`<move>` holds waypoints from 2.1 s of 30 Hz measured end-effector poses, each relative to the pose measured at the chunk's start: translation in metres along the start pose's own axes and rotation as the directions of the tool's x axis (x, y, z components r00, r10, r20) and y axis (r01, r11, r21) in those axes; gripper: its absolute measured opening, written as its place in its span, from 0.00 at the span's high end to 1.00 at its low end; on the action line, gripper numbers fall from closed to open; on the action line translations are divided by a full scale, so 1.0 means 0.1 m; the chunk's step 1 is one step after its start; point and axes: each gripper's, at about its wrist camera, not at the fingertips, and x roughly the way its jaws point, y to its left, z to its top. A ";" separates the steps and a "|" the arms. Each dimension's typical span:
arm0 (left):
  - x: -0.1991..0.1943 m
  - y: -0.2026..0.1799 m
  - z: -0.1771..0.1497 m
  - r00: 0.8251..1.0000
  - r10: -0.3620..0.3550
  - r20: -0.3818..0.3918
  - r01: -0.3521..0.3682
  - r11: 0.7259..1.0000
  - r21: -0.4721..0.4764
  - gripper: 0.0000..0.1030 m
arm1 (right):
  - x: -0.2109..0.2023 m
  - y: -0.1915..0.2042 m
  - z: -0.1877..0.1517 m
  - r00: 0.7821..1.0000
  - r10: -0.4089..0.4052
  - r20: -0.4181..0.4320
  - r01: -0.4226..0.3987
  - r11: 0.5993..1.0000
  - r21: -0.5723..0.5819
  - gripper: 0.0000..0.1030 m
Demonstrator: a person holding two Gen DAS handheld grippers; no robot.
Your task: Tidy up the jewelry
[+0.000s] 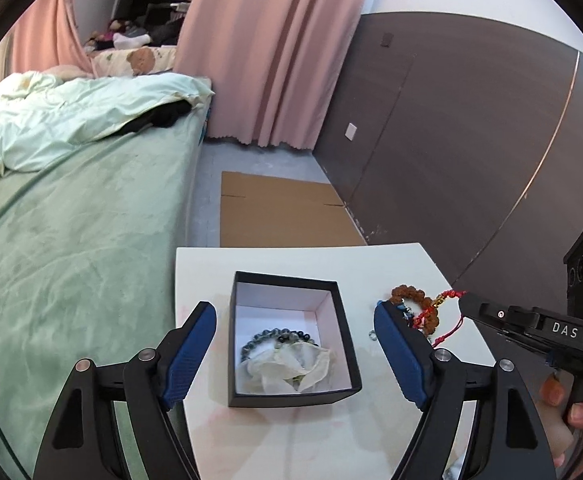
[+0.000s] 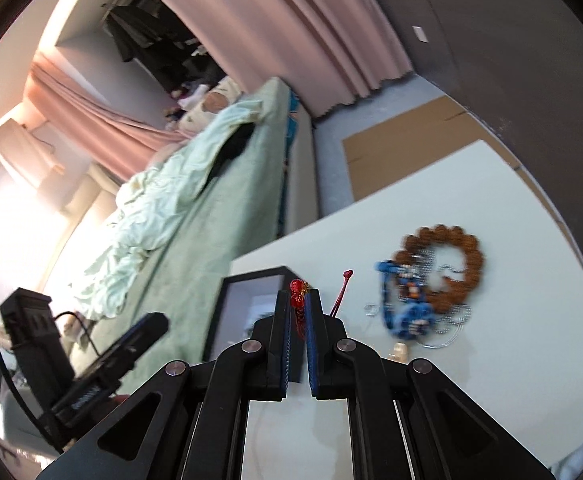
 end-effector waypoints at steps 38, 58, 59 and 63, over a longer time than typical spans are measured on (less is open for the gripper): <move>-0.13 0.16 -0.01 0.998 0.064 0.008 -0.063 0.992 -0.108 0.00 | 0.08 -0.05 -0.09 0.999 -0.048 0.014 0.046 0.995 0.094 0.06; -0.05 -0.50 -0.25 0.999 0.019 -0.034 -0.016 0.997 0.073 0.00 | -0.58 -0.44 -0.09 0.971 -0.167 0.170 0.158 0.985 0.070 0.00; -0.04 -0.54 -0.26 0.999 0.012 -0.040 -0.009 0.996 0.088 0.00 | -0.59 -0.45 -0.10 0.971 -0.167 0.169 0.158 0.985 0.066 0.00; 0.00 -0.70 -0.33 0.998 -0.003 -0.055 0.011 0.991 0.131 0.00 | -0.67 -0.49 -0.11 0.969 -0.180 0.170 0.176 0.984 0.040 0.00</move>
